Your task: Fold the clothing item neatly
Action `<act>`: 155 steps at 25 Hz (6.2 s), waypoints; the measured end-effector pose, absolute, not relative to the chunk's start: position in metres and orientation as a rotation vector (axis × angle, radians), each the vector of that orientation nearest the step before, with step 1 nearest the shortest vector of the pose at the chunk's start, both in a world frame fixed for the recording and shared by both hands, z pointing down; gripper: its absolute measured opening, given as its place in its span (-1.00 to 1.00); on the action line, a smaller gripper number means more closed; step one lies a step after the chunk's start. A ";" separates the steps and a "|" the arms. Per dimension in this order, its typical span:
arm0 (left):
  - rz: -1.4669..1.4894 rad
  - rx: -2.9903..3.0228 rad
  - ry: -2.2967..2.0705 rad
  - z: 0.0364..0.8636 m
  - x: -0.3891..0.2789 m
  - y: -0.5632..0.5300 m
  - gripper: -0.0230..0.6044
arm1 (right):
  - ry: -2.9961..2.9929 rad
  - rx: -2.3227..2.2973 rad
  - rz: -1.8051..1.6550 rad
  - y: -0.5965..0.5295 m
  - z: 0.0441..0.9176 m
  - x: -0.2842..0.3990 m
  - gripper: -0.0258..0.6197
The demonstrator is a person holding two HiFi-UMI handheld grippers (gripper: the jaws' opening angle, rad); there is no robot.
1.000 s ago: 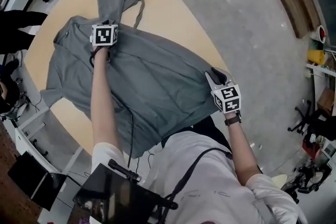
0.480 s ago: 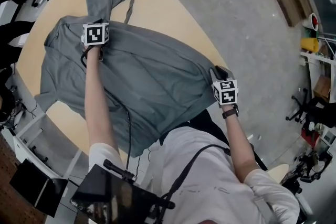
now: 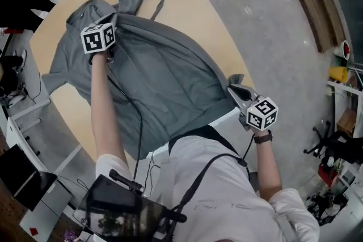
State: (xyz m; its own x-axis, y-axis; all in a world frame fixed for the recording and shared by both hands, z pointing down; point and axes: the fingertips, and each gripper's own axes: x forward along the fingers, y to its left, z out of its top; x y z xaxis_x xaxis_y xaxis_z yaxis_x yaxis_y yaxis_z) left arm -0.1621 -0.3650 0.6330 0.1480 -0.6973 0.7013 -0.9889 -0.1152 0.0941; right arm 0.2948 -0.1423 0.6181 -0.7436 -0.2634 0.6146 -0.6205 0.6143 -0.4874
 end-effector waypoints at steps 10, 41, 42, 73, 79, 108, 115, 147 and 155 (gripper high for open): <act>0.496 1.654 -1.796 0.617 -0.276 -0.279 -0.88 | -2.601 -0.185 1.129 -0.024 0.531 0.174 -0.86; 0.286 1.384 -1.869 0.609 -0.057 0.127 -0.62 | -2.325 -0.324 0.769 0.167 0.665 0.084 -0.69; 0.277 1.390 -1.856 0.613 -0.053 0.129 -0.62 | -2.347 -0.259 0.760 0.154 0.663 0.088 -0.65; 0.281 1.564 -1.634 0.636 0.003 0.156 -0.62 | -1.973 -0.367 0.613 0.215 0.753 0.164 -0.81; 0.279 1.562 -1.616 0.645 0.009 0.167 -0.62 | -2.032 -0.263 0.668 0.214 0.758 0.163 -0.47; 0.030 1.766 -1.905 0.531 -0.070 0.177 -0.93 | -2.753 0.189 0.444 0.102 0.511 0.000 -0.90; -0.014 1.710 -1.950 0.537 -0.092 0.156 -0.93 | -2.748 0.125 0.510 0.078 0.527 -0.018 -0.90; 0.131 1.312 -2.118 0.601 -0.290 0.031 -0.92 | -2.682 -0.106 0.616 -0.070 0.568 -0.183 -0.90; 0.095 1.114 -2.133 0.648 -0.438 0.047 -0.92 | -2.642 -0.037 0.615 -0.088 0.582 -0.240 -0.90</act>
